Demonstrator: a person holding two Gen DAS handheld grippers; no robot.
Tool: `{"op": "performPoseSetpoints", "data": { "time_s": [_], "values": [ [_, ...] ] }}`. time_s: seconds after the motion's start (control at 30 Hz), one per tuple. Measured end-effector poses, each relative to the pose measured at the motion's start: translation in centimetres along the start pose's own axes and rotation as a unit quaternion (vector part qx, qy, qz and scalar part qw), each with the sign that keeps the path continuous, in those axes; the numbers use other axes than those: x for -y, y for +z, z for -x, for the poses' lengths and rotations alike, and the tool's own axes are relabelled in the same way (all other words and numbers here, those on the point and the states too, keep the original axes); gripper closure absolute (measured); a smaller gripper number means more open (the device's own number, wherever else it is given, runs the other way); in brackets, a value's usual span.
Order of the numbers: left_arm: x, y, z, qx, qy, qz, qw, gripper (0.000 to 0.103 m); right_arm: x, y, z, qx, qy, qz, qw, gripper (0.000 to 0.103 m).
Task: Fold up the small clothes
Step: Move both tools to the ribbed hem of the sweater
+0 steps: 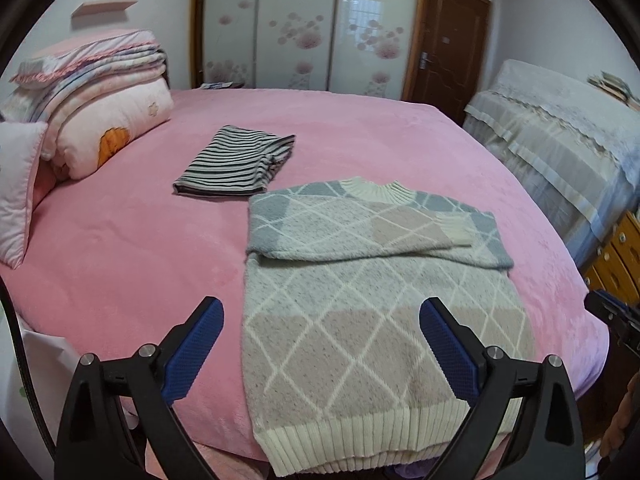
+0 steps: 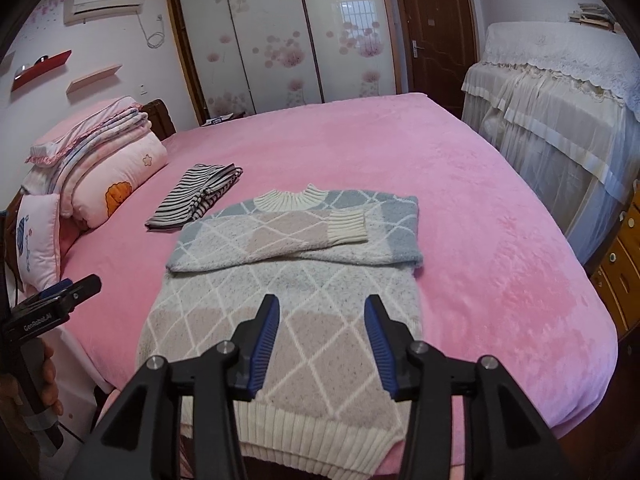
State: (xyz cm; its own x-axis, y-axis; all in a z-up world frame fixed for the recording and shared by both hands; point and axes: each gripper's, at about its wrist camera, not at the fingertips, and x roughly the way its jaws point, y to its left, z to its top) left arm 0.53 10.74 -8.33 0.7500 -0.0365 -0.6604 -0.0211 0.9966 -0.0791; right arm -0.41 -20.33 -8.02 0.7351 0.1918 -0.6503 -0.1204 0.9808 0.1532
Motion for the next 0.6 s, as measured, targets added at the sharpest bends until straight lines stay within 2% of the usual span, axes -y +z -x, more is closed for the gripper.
{"op": "performPoseSetpoints", "data": {
  "time_s": [0.2,0.33,0.43,0.6],
  "values": [
    [0.7,-2.5,-0.6,-0.020,-0.029,-0.039,0.9986,0.005,-0.2,-2.8,-0.6,-0.012,-0.002,0.012,1.000,0.058],
    [-0.5,-4.2,-1.6,-0.035,-0.026,-0.059,0.9973,0.005,0.6,-4.7,-0.9,-0.024,-0.006,0.005,1.000,0.058],
    [-2.3,-5.7,-2.7,-0.050,-0.031,-0.049,0.9971,0.005,1.4,-6.1,-1.5,-0.038,-0.006,-0.001,0.999,0.058],
    [-5.3,-9.0,-5.7,-0.116,-0.029,-0.010,0.9928,0.005,3.4,-8.1,-3.6,-0.088,0.020,-0.037,0.995,0.058]
  ]
}}
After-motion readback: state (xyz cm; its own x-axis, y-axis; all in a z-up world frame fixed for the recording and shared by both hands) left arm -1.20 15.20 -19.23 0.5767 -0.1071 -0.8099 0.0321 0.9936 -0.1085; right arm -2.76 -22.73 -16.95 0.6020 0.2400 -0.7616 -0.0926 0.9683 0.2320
